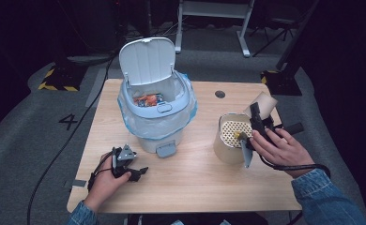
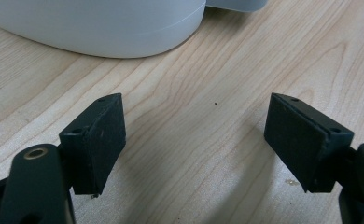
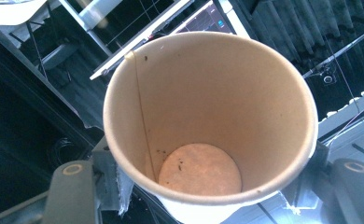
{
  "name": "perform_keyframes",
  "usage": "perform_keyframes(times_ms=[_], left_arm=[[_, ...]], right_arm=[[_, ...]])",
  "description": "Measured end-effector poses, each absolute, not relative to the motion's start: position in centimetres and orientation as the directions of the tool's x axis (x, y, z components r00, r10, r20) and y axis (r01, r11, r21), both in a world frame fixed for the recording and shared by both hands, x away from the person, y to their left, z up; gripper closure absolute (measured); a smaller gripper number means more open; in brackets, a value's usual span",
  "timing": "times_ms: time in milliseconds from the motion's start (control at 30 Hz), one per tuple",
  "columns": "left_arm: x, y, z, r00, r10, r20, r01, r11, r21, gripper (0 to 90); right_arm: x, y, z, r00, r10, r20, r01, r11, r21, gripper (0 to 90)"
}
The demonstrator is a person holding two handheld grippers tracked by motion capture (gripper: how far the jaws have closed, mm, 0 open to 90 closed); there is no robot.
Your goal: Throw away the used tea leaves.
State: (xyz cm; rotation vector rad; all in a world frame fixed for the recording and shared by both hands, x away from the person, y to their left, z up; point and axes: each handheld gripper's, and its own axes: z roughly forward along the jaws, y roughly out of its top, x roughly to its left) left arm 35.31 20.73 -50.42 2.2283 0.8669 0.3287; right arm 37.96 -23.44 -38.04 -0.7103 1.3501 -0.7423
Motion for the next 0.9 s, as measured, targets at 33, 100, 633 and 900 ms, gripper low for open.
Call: perform_keyframes(times_ms=[33, 100, 633, 900], left_arm=[[35.3, 20.7, -50.4, 0.742, 0.670, -0.020, 0.489, -0.521, 0.700, 21.2], [35.3, 20.7, -50.4, 0.742, 0.670, -0.020, 0.489, -0.521, 0.700, 21.2], [35.3, 20.7, -50.4, 0.742, 0.670, -0.020, 0.489, -0.521, 0.700, 21.2], [35.2, 20.7, -50.4, 0.739, 0.673, -0.021, 0.491, -0.518, 0.700, 21.4]], right_arm=[[38.0, -23.4, -38.1, 0.071, -0.809, -0.584, 0.059, 0.588, -0.807, 32.9], [38.0, -23.5, -38.1, 0.070, -0.807, -0.586, 0.057, 0.590, -0.805, 32.9], [39.2, -25.1, -35.3, -0.142, -0.335, -0.932, -0.084, 0.942, -0.326, 31.1], [40.2, -26.8, -33.4, -0.357, 0.123, -0.926, -0.095, 0.981, 0.167, 30.6]])
